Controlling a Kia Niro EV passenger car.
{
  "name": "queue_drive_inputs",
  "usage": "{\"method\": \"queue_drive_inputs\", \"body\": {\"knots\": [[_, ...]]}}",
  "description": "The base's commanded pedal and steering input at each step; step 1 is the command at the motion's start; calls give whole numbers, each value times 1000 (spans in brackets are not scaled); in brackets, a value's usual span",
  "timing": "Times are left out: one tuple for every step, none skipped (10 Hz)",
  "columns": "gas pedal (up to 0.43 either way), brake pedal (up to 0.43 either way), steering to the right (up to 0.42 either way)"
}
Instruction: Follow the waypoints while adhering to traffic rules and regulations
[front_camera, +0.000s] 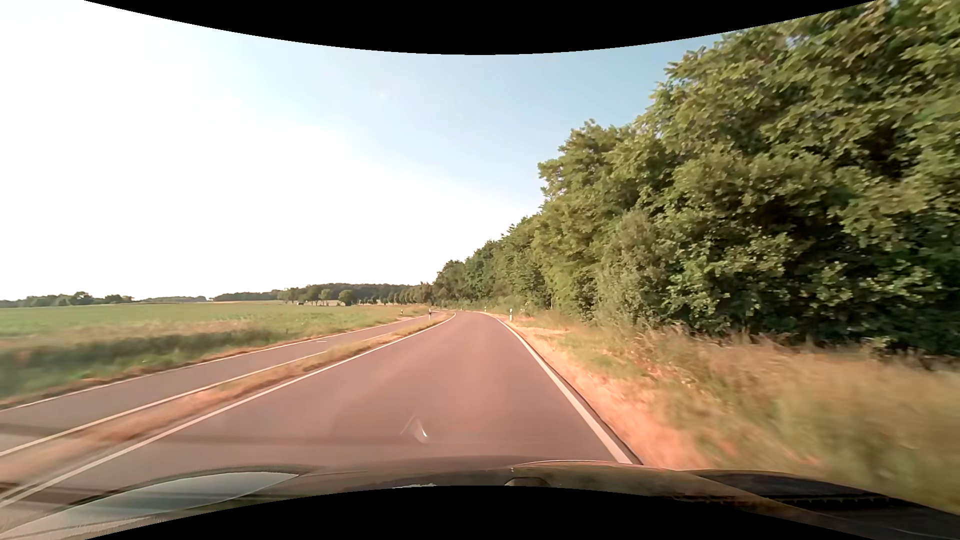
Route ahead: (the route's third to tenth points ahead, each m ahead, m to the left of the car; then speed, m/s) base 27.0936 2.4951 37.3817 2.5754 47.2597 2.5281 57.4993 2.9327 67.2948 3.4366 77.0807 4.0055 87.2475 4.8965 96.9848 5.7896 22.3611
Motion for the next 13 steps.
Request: {"method": "queue_drive_inputs", "body": {"knots": [[260, 0, -2], [260, 0, -1], [260, 0, -1], [260, 0, -2], [248, 0, -2], [248, 0, -3], [248, 0, -4], [248, 0, -4], [248, 0, -4], [248, 0, -3], [248, 0, -1], [268, 0, -1], [280, 0, -3]]}}
